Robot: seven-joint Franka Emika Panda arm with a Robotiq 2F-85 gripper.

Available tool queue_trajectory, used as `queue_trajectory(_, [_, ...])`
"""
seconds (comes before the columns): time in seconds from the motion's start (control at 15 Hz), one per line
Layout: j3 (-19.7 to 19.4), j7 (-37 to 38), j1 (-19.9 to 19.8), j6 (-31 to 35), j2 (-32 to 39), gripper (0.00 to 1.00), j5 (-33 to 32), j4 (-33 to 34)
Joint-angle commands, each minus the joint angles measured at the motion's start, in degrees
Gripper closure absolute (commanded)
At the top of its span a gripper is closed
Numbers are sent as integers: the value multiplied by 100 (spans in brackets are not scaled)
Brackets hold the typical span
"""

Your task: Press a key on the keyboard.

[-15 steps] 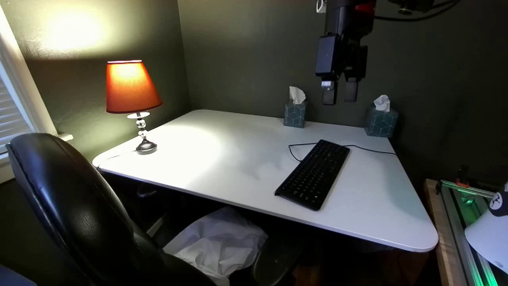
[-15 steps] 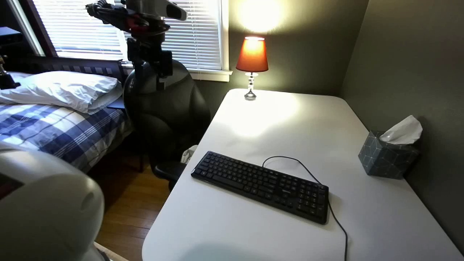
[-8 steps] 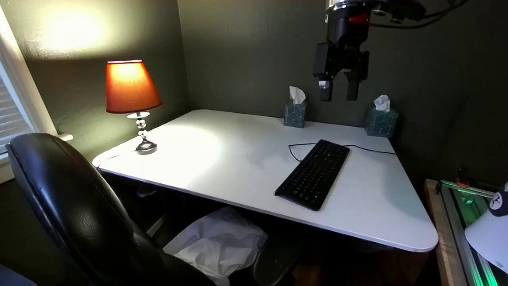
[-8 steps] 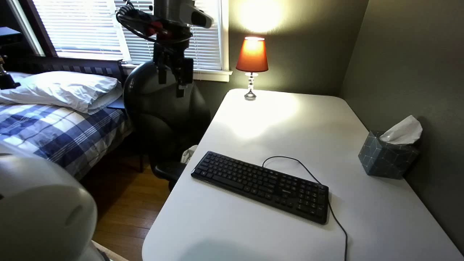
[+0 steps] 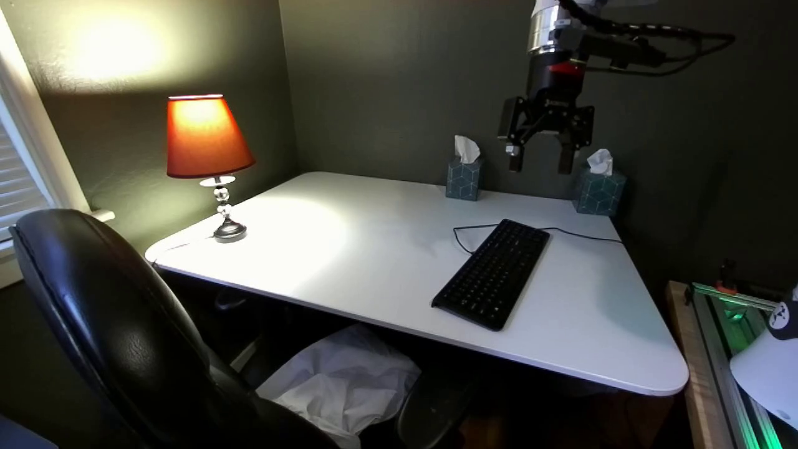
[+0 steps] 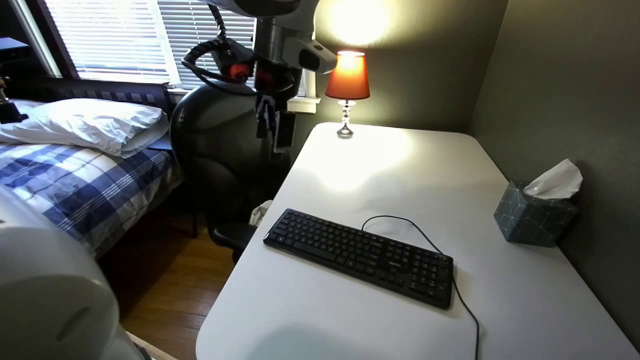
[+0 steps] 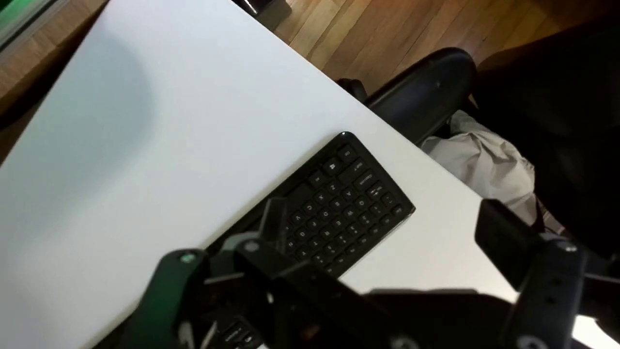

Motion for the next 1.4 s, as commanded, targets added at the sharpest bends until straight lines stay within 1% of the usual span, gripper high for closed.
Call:
queue_trajectory(0.0, [-141,273,-205,597,-125,0,141,-439])
queue_trajectory(0.27, [-248,322,-421,1414,-165,0,58,-830])
queue_trajectory(0.53, [-376,539,-692,1798,-93,0,49,-1076])
queue_trajectory(0.67, [-476,640,-824,1905,-71,0,68,-1156])
queue_trajectory(0.73, [-519,706,-897,1888,114,0,43,-963])
queue_trajectory(0.8, [-564,752,-963,1929,131,0,34,-987])
queue_trajectory(0.87, [-638,724,-953,1890,90,0,133,-982])
queue_trajectory(0.93, [-581,628,-905,1777,38,0,3,-980])
queue_trajectory(1.07, [-647,640,-953,1778,52,0,7,-973])
queue_trajectory(1.33, [-662,711,-995,1789,114,0,-10,-950])
